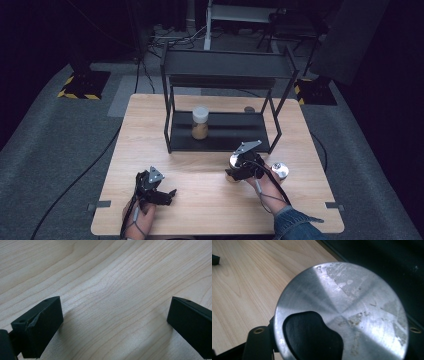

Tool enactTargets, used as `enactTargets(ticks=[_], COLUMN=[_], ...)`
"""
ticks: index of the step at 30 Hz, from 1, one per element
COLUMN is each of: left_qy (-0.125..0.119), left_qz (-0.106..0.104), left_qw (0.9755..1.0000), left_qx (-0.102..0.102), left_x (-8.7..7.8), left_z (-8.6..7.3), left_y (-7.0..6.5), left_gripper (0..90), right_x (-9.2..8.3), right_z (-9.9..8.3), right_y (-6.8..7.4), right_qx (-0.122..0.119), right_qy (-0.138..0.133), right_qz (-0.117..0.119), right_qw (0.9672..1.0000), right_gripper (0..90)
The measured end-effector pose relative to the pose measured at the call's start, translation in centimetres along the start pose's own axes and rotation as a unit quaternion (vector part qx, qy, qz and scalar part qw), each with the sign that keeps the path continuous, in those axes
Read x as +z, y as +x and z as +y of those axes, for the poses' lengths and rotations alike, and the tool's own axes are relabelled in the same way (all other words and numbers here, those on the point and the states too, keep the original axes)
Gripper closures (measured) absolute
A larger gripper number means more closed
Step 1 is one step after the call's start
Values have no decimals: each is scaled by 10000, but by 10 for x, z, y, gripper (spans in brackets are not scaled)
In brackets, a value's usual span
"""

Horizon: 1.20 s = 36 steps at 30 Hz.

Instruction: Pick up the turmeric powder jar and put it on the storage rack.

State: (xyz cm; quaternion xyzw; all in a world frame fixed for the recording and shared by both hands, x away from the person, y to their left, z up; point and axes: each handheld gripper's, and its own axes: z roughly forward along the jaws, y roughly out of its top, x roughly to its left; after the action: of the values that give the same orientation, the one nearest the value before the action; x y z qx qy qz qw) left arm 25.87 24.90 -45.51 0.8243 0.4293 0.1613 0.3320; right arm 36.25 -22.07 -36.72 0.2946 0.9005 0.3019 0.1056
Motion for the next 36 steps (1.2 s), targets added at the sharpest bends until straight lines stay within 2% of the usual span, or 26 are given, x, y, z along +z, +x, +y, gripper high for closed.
enactTargets(ticks=[9,24,36], left_qy=[-3,-1,0], left_qz=[-3,-1,-3], left_qw=[10000,10000,10000], left_qx=[3,12,3], left_x=[0,0,0], left_z=[0,0,0], left_y=[0,0,0], left_gripper=[0,0,0], right_x=[-20,-46,-41], right_z=[17,46,85], right_y=[-4,-23,-35], right_qx=[-72,-13,27], right_qy=[-79,-197,-295], right_qz=[-55,-75,-175], right_qw=[9999,9998,9994], right_gripper=[311,311,311])
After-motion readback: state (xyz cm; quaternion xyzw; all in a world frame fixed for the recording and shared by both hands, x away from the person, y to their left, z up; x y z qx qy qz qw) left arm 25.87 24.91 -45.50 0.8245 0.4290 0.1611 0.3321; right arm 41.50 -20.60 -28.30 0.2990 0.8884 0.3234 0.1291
